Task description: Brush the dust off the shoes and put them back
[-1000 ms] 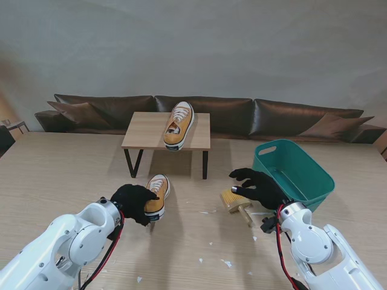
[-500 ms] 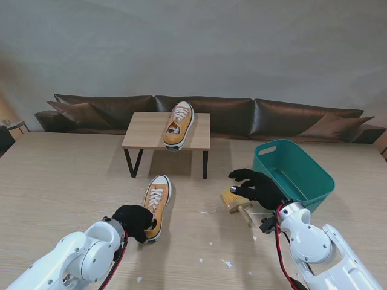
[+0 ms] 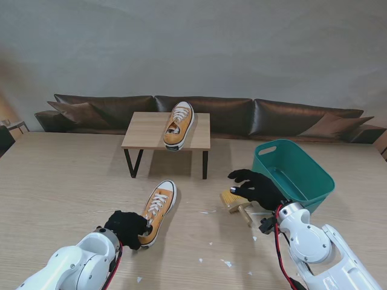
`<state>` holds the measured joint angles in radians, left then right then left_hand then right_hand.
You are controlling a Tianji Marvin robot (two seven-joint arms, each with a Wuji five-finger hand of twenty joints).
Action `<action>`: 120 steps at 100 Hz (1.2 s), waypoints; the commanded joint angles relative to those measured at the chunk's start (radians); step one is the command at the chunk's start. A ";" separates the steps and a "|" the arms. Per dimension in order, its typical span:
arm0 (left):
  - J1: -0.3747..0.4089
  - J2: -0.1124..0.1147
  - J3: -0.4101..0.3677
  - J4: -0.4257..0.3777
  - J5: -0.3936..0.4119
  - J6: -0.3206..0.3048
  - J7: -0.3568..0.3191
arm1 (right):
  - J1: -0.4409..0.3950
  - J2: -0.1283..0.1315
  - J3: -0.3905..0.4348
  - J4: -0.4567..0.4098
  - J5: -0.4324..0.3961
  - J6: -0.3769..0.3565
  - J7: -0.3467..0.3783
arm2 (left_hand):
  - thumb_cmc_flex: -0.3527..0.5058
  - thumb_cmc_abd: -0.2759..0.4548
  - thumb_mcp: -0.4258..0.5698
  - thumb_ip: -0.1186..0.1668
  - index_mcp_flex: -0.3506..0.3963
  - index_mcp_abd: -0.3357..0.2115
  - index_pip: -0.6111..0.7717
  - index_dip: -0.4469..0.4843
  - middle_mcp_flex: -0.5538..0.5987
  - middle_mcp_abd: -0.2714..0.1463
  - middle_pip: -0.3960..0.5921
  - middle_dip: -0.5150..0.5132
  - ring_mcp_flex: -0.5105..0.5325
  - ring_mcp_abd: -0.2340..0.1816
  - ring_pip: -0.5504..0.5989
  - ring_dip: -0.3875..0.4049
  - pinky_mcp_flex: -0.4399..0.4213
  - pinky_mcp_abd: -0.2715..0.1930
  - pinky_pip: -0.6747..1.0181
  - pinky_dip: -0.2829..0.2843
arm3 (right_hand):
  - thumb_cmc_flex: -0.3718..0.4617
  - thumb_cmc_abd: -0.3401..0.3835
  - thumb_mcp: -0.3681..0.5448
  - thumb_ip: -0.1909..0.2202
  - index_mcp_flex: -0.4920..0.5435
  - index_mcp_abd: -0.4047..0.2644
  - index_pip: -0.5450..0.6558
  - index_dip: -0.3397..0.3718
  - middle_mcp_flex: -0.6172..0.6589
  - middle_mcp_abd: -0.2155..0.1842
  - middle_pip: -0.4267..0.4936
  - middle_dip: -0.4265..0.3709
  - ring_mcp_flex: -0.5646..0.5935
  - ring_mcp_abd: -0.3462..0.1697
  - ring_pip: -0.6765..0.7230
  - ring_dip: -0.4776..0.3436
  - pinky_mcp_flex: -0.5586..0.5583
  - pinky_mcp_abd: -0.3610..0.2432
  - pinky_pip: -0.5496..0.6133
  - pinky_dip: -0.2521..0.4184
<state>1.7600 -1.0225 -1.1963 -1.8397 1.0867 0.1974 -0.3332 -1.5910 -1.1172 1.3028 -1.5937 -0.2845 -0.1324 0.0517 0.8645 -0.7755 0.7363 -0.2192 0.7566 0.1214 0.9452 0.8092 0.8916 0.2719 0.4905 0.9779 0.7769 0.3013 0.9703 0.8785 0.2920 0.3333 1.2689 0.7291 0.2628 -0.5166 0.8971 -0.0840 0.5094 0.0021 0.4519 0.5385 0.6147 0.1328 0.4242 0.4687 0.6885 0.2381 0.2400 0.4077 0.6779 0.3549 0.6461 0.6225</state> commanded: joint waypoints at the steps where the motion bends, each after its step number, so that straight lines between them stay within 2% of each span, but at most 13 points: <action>1: 0.009 -0.006 -0.003 0.006 -0.027 0.004 0.000 | -0.003 -0.003 -0.004 -0.001 0.001 0.002 0.015 | -0.074 0.045 0.045 0.024 -0.009 -0.002 -0.237 -0.111 -0.025 0.019 0.004 -0.042 -0.051 0.026 -0.011 0.009 -0.033 -0.003 -0.011 0.027 | 0.008 0.037 -0.015 0.022 -0.025 0.001 0.007 -0.004 0.026 0.009 -0.001 -0.009 0.032 0.002 0.009 0.003 -0.399 -0.007 -0.027 0.029; 5: 0.009 -0.006 -0.006 0.004 -0.040 0.000 0.005 | -0.003 -0.003 -0.004 -0.001 0.000 0.002 0.015 | -0.138 0.070 0.100 0.077 -0.001 0.006 -0.386 -0.186 -0.028 0.023 -0.003 -0.046 -0.056 0.031 -0.013 0.011 -0.040 -0.002 -0.016 0.030 | 0.006 0.038 -0.015 0.022 -0.024 0.001 0.008 -0.004 0.028 0.008 0.000 -0.009 0.034 0.000 0.010 0.003 -0.399 -0.007 -0.027 0.029; 8: 0.009 -0.007 -0.007 0.003 -0.048 -0.002 0.007 | -0.002 -0.003 -0.004 0.000 -0.001 0.002 0.015 | -0.153 0.074 0.105 0.086 -0.005 0.004 -0.451 -0.224 -0.030 0.026 -0.008 -0.048 -0.061 0.034 -0.016 0.012 -0.046 -0.002 -0.019 0.033 | 0.007 0.037 -0.015 0.022 -0.024 0.003 0.008 -0.004 0.029 0.008 0.000 -0.009 0.034 0.001 0.010 0.003 -0.398 -0.007 -0.027 0.030; 21: 0.009 -0.006 -0.013 0.001 -0.056 -0.014 0.002 | -0.001 -0.004 -0.006 0.003 -0.002 0.001 0.013 | -0.189 0.087 0.071 0.085 -0.030 0.004 -0.600 -0.302 -0.044 0.032 -0.028 -0.053 -0.076 0.043 -0.027 0.013 -0.062 0.001 -0.032 0.040 | 0.008 0.037 -0.014 0.022 -0.023 0.003 0.009 -0.004 0.031 0.008 0.001 -0.009 0.036 0.001 0.012 0.003 -0.397 -0.007 -0.028 0.030; 29: 0.012 -0.006 -0.016 -0.005 -0.053 -0.015 -0.002 | 0.000 -0.004 -0.007 0.004 -0.001 0.001 0.013 | -0.204 0.087 0.059 0.084 -0.037 0.008 -0.621 -0.312 -0.050 0.036 -0.036 -0.056 -0.083 0.051 -0.035 0.012 -0.065 0.005 -0.035 0.042 | 0.008 0.036 -0.014 0.022 -0.023 0.003 0.010 -0.005 0.032 0.009 0.001 -0.009 0.036 0.000 0.012 0.003 -0.397 -0.006 -0.028 0.030; 34: 0.017 -0.006 -0.021 -0.016 -0.042 -0.013 -0.009 | 0.000 -0.004 -0.007 0.005 0.000 0.001 0.014 | -0.214 0.093 0.047 0.084 -0.056 0.024 -0.646 -0.321 -0.056 0.038 -0.049 -0.063 -0.087 0.053 -0.048 0.008 -0.067 0.009 -0.042 0.042 | 0.008 0.035 -0.013 0.022 -0.022 0.004 0.011 -0.005 0.033 0.009 0.001 -0.009 0.036 0.001 0.012 0.003 -0.398 -0.006 -0.029 0.031; 43: 0.030 -0.008 -0.031 -0.038 -0.018 -0.008 -0.006 | 0.001 -0.003 -0.008 0.006 0.000 0.001 0.017 | -0.248 0.100 0.021 0.084 -0.112 0.072 -0.757 -0.395 -0.084 0.047 -0.095 -0.106 -0.110 0.066 -0.090 -0.003 -0.083 0.017 -0.065 0.046 | 0.008 0.036 -0.012 0.021 -0.021 0.005 0.011 -0.005 0.034 0.008 0.001 -0.009 0.037 0.002 0.012 0.003 -0.397 -0.006 -0.029 0.031; 54: 0.053 -0.011 -0.053 -0.075 0.009 -0.007 0.005 | 0.001 -0.003 -0.008 0.007 0.002 -0.001 0.019 | -0.271 0.105 -0.002 0.084 -0.146 0.123 -0.798 -0.438 -0.097 0.052 -0.115 -0.127 -0.122 0.078 -0.114 -0.009 -0.092 0.026 -0.076 0.053 | 0.008 0.035 -0.012 0.021 -0.022 0.005 0.012 -0.006 0.034 0.010 0.001 -0.010 0.037 0.001 0.012 0.003 -0.397 -0.005 -0.029 0.031; 73: 0.084 -0.011 -0.101 -0.154 0.020 -0.036 -0.043 | 0.003 -0.001 -0.011 0.010 0.003 -0.001 0.024 | -0.287 0.124 -0.062 0.087 -0.132 0.078 -0.788 -0.451 -0.091 0.049 -0.136 -0.146 -0.131 0.084 -0.143 -0.017 -0.098 0.031 -0.089 0.060 | 0.008 0.036 -0.012 0.021 -0.019 0.006 0.014 -0.006 0.035 0.009 0.001 -0.009 0.037 0.001 0.012 0.003 -0.398 -0.007 -0.031 0.032; 93: 0.091 -0.008 -0.118 -0.180 0.006 -0.048 -0.081 | 0.004 -0.001 -0.011 0.012 0.008 0.001 0.030 | -0.280 0.145 -0.070 0.094 -0.129 0.044 -0.785 -0.453 -0.086 0.056 -0.146 -0.151 -0.128 0.086 -0.148 -0.018 -0.098 0.031 -0.090 0.063 | 0.009 0.037 -0.013 0.021 -0.019 0.007 0.014 -0.007 0.034 0.011 0.000 -0.009 0.036 0.001 0.012 0.003 -0.398 -0.007 -0.031 0.032; 104: 0.096 -0.009 -0.143 -0.201 0.017 -0.081 -0.080 | 0.004 -0.001 -0.014 0.014 0.009 0.002 0.031 | -0.273 0.161 -0.073 0.098 -0.128 0.039 -0.787 -0.456 -0.087 0.062 -0.152 -0.153 -0.130 0.087 -0.147 -0.015 -0.101 0.030 -0.092 0.065 | 0.009 0.037 -0.013 0.021 -0.020 0.007 0.014 -0.008 0.035 0.010 0.000 -0.009 0.035 0.001 0.012 0.003 -0.398 -0.007 -0.032 0.033; 120: 0.064 -0.008 -0.195 -0.243 -0.007 -0.166 -0.095 | 0.007 -0.001 -0.021 0.018 0.008 -0.002 0.029 | -0.261 0.217 -0.117 0.108 -0.124 0.031 -0.785 -0.459 -0.083 0.065 -0.166 -0.161 -0.131 0.089 -0.152 -0.014 -0.103 0.028 -0.096 0.072 | 0.010 0.038 -0.013 0.021 -0.021 0.007 0.014 -0.008 0.036 0.010 0.001 -0.009 0.037 0.001 0.013 0.004 -0.397 -0.006 -0.032 0.033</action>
<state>1.8561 -1.0317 -1.3770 -2.0461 1.0975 0.0385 -0.4043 -1.5820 -1.1160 1.2880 -1.5776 -0.2759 -0.1324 0.0665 0.6111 -0.5916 0.6424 -0.1480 0.6520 0.1673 0.1755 0.3577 0.8113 0.3161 0.3359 0.8250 0.6798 0.3660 0.8314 0.8648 0.2090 0.3379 1.1809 0.7800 0.2628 -0.5164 0.8971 -0.0840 0.5094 0.0088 0.4564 0.5382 0.6268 0.1347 0.4264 0.4687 0.6994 0.2389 0.2556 0.4077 0.6779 0.3549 0.6355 0.6255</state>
